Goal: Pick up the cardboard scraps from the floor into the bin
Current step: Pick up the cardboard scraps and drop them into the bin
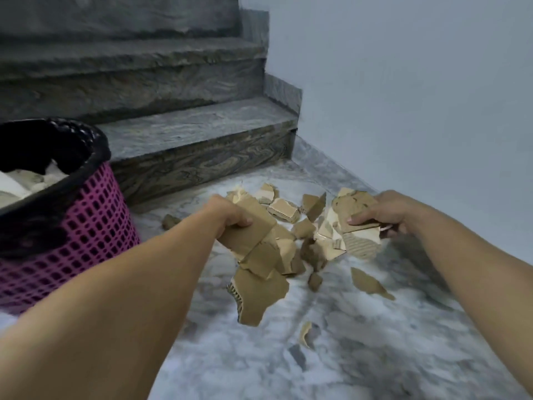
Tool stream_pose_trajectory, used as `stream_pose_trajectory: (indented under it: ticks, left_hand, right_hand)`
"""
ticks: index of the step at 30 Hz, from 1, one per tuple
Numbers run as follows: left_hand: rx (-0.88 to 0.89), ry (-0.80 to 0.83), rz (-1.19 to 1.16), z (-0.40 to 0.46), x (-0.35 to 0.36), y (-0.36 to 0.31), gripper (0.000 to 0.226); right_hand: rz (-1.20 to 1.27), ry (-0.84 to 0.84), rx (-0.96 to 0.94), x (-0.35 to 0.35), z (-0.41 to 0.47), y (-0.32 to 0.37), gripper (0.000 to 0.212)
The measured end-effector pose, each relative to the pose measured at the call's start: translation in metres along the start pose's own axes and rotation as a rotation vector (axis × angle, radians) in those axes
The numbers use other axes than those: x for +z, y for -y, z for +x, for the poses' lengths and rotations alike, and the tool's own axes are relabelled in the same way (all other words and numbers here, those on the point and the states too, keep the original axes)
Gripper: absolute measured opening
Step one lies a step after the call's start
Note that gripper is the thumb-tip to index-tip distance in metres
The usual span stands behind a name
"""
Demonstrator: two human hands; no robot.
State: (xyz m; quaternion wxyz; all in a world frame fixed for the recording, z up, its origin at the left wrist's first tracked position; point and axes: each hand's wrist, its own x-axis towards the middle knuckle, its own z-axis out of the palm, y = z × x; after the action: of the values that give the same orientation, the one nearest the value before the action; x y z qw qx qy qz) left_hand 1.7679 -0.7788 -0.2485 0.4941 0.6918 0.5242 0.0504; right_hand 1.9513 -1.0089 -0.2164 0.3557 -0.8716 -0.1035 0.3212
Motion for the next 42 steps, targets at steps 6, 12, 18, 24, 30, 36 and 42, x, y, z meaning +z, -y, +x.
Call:
stream_pose_trajectory:
  ticks: [6,12,18,24,30,36,42]
  left_hand:
    - [0.085,-0.109,-0.024,-0.038,-0.094,-0.026,0.083]
    - [0.090,-0.199,0.068,-0.069,-0.211,-0.036,0.077]
    - [-0.009,-0.387,-0.174,-0.084,-0.335,-0.011,0.050]
    - [-0.133,-0.563,-0.489,-0.023,-0.433,0.058,0.080]
    - [-0.156,-0.550,-0.292,-0.029,-0.390,0.096,0.050]
    - [-0.157,-0.439,-0.051,-0.029,-0.370,0.106,0.047]
    - [0.090,-0.582,0.089,-0.019,-0.318,0.045,0.033]
  right_hand:
    - [0.062,0.116,-0.125,0.028,-0.054,0.094,0.024]
    - [0.046,0.210,-0.279,0.080,-0.098,0.201,0.029]
    - [0.087,0.320,-0.454,0.165,-0.137,0.290,0.031]
    - [0.187,0.432,-0.479,0.266,-0.154,0.336,0.050]
    - [0.074,0.426,-0.454,0.344,-0.140,0.321,0.073]
    - [-0.004,0.341,-0.524,0.331,-0.119,0.331,0.039]
    - [-0.100,0.280,-0.445,0.245,-0.080,0.295,0.036]
